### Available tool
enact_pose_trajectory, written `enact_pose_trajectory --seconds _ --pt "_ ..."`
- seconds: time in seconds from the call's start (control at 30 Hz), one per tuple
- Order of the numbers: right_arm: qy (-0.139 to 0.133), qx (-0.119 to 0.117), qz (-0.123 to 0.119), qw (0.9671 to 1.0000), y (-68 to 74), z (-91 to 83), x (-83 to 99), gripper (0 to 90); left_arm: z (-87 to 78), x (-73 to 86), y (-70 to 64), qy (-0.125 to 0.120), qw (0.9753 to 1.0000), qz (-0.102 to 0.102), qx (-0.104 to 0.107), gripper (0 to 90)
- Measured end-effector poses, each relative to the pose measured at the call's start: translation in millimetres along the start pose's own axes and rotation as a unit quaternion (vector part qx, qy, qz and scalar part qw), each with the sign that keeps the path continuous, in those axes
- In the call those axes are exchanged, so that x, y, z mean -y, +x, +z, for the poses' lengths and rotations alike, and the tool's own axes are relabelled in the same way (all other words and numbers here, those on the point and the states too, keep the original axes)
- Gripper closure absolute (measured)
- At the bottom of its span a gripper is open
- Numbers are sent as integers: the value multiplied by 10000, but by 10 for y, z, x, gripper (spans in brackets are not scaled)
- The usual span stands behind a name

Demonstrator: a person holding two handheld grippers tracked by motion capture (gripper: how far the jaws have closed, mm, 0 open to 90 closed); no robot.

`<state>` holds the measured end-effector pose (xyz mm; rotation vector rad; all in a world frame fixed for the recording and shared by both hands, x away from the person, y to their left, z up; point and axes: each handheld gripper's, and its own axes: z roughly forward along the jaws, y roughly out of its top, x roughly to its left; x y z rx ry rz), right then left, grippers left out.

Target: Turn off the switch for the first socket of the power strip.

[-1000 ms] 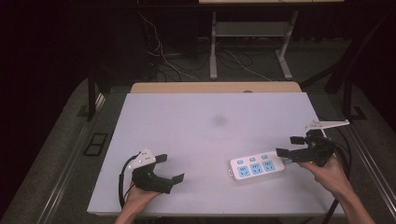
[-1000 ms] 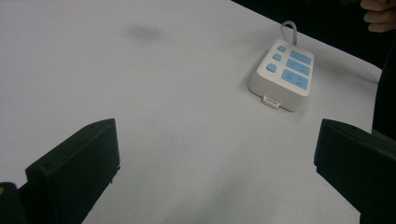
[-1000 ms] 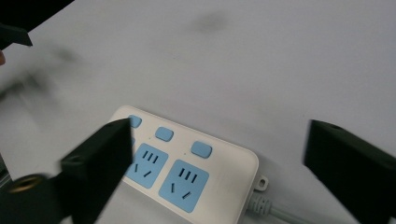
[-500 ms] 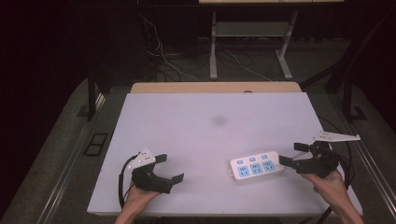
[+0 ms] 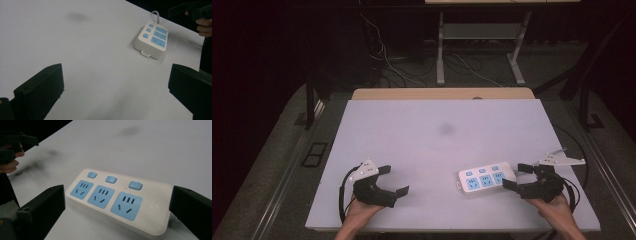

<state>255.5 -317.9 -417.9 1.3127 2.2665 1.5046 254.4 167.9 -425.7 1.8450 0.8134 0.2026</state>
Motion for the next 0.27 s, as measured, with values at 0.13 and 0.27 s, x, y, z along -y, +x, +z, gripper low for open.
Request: enact_pose_trajectory --seconds 0.13,0.27 --pt "63 -20 -69 10000 23 39 44 2 2 0 0 22 10000 7 0 0" --pt "149 -23 -150 9998 35 73 93 2 9 0 4 56 10000 5 -5 0"
